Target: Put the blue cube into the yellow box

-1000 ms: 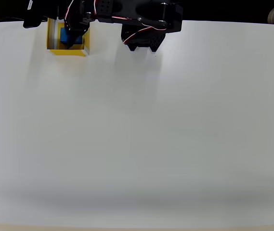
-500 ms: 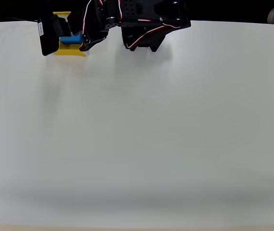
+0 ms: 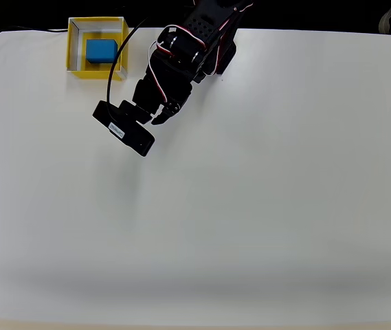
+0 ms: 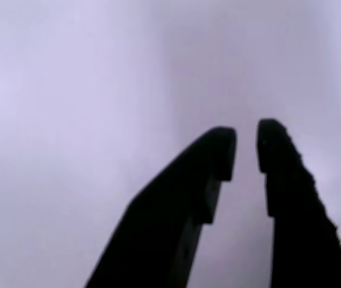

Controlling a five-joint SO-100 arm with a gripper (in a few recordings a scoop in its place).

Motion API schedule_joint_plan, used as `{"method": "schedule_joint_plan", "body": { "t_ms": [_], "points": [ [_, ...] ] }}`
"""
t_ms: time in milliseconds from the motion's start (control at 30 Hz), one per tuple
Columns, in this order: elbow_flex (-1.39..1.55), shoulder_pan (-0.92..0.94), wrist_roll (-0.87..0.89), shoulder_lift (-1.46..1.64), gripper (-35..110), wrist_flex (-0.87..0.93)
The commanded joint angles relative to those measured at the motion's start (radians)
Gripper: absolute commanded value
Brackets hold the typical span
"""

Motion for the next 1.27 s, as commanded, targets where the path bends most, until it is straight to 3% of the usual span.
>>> {"method": "schedule_joint_plan", "body": {
  "t_ms": [0,467,667,1233],
  "points": [
    [0.11,-0.135,-0.025,0.152,0,-0.021],
    [0.42,-0.322,-0.025,0.273,0,-0.04],
    [0.42,-0.339,-0.021,0.27,0,0.1],
    [0.42,-0.334,0.006,0.268,0,0.1]
  ]
}}
